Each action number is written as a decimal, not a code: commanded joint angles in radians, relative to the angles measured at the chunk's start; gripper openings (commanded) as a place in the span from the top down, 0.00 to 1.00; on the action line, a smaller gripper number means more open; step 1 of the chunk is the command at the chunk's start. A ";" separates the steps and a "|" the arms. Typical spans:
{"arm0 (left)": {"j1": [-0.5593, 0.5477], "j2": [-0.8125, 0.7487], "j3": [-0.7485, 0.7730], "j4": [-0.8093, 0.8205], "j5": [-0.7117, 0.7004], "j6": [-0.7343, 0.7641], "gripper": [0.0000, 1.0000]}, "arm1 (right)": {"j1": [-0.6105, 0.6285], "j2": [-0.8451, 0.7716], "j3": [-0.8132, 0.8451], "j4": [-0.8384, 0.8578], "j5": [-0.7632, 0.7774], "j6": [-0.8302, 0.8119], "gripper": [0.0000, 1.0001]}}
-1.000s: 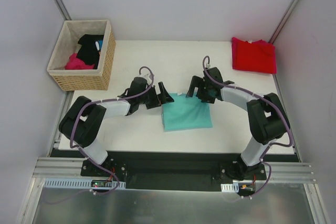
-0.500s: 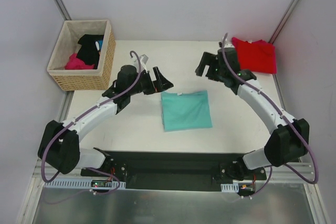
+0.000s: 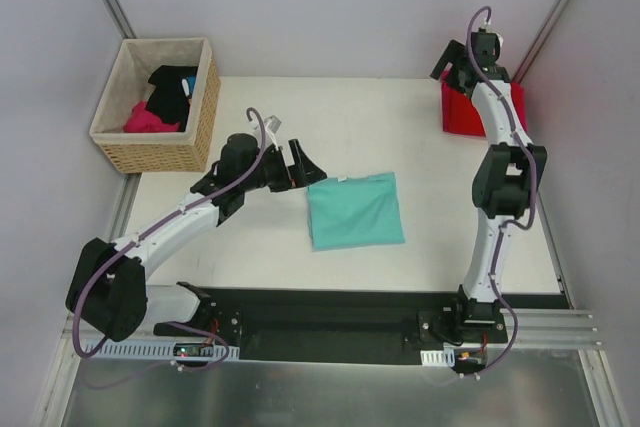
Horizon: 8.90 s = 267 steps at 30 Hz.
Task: Fold and stack the t-shirts
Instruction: Smooth out wrinkles on the folded tshirt, then put the neatly folded tshirt into the corner of the board with both arms
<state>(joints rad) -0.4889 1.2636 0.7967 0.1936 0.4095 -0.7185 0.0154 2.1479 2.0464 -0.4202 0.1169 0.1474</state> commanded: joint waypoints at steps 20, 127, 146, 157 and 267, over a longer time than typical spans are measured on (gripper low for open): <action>0.069 0.076 -0.074 0.063 0.064 -0.015 0.01 | -0.111 0.343 0.138 -0.017 -0.106 0.200 0.03; -0.122 -0.017 -0.625 0.447 -0.087 -0.291 1.00 | 0.305 -1.087 -1.266 0.085 -0.158 0.150 0.03; -0.020 -0.346 -0.731 0.181 -0.109 -0.251 1.00 | 0.342 -0.553 -1.339 0.685 -0.637 0.291 0.03; -0.016 -0.323 -0.722 0.188 -0.113 -0.248 1.00 | 0.386 -0.370 -1.272 0.811 -0.675 0.331 0.01; -0.249 1.039 1.084 0.026 0.068 -0.202 1.00 | -0.227 -0.152 -0.296 0.130 -0.642 0.222 1.00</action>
<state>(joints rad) -0.7277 2.2894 1.8580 0.2195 0.4458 -0.9058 -0.1982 1.9995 1.7760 -0.3103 -0.5350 0.3748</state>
